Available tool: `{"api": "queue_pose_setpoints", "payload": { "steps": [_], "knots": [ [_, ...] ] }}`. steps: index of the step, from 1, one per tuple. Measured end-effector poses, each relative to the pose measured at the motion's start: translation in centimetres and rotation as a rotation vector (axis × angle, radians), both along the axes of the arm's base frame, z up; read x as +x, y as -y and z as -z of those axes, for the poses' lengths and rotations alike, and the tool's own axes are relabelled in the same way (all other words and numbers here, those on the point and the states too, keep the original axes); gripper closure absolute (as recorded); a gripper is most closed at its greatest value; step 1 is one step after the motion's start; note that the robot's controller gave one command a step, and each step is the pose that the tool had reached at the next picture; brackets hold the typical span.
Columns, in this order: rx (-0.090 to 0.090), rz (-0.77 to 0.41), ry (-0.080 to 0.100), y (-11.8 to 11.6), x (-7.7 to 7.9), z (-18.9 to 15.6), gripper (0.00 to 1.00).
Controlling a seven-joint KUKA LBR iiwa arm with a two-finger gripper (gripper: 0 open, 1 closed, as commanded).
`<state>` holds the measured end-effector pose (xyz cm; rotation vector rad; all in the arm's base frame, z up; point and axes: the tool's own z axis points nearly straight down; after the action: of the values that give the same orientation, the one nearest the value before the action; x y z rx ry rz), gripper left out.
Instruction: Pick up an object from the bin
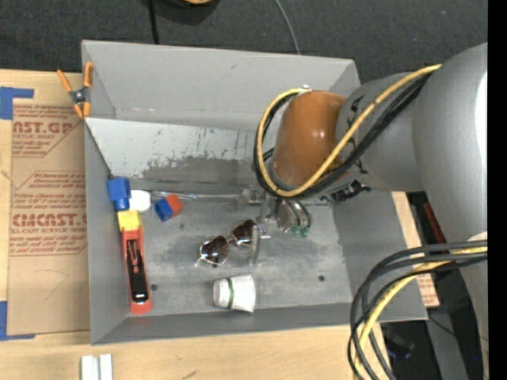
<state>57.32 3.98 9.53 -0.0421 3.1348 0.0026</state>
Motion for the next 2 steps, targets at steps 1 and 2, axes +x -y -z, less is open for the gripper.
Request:
{"api": "queue_pose_setpoints", "payload": {
  "steps": [1,2],
  "knots": [
    [-0.002,-0.029,-0.007,-1.15,0.9,2.11,0.0],
    [-0.001,-0.045,0.003,-1.29,0.5,2.2,1.0]
  ]
}}
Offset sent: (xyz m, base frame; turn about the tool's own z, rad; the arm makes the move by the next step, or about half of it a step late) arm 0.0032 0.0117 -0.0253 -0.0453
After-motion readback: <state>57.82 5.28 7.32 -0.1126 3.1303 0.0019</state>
